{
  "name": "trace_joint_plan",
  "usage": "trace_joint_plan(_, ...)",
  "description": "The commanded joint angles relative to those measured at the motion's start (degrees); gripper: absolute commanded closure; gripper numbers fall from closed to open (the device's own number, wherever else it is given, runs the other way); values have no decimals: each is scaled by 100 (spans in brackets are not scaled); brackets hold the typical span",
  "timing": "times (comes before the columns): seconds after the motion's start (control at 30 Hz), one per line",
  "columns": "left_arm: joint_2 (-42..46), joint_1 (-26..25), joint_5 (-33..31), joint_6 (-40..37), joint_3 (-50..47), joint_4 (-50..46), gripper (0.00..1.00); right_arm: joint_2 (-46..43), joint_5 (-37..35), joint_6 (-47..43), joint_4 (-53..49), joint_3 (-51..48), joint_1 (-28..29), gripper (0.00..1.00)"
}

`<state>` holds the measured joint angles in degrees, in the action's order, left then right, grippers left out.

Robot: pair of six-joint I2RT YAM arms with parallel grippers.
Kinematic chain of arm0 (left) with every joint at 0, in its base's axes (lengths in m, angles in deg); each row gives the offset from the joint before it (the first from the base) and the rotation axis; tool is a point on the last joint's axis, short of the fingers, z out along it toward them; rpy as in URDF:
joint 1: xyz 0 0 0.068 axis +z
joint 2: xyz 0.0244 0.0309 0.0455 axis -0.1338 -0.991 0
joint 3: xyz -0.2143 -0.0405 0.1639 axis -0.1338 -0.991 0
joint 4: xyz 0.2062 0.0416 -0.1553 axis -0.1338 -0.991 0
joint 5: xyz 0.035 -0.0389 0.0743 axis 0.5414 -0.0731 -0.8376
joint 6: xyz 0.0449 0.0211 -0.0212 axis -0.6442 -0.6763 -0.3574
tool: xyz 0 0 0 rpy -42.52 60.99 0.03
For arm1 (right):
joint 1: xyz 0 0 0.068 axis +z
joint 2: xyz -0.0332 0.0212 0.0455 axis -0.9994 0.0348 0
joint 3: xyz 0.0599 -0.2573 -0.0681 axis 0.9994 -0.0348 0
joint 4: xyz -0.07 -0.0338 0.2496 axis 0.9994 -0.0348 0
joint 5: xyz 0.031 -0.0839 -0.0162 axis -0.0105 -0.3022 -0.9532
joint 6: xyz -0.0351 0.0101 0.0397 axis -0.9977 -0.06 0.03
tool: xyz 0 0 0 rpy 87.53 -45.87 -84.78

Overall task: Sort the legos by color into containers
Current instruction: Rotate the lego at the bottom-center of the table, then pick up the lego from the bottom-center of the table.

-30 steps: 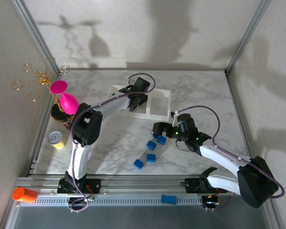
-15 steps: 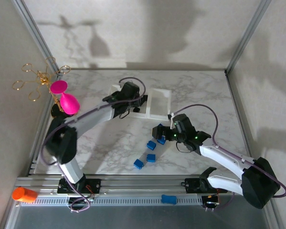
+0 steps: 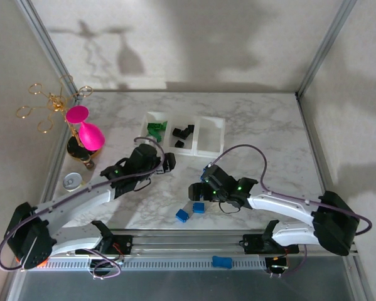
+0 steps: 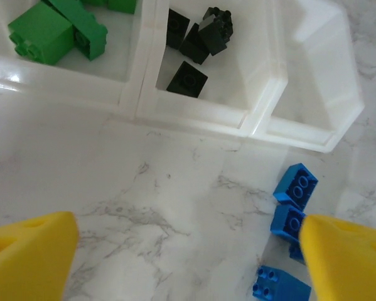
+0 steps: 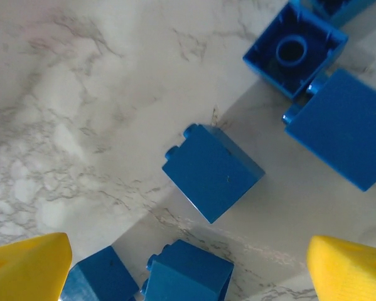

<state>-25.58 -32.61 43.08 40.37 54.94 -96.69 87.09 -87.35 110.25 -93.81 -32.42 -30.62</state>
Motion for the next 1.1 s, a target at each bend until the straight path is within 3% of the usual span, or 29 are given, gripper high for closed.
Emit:
trace_joint_plan(0.0,457,-51,63,77,-336,207,1,253,-197,635,477,9,55,5)
trace_joint_plan(0.3,946,-52,11,82,-869,269,0,1388,-373,505,563,744,84,20)
trace_joint_plan(0.47,1300,-34,-252,336,-1255,355,0,2013,-1035,201,-35,1517,257,27)
trace_joint_plan(0.7,1464,-40,-281,532,-1414,277,0,2063,-1224,-85,-394,1517,407,37)
trace_joint_plan(1.07,1497,-40,-384,607,-1464,236,0,2589,-1091,-734,-475,1885,473,37)
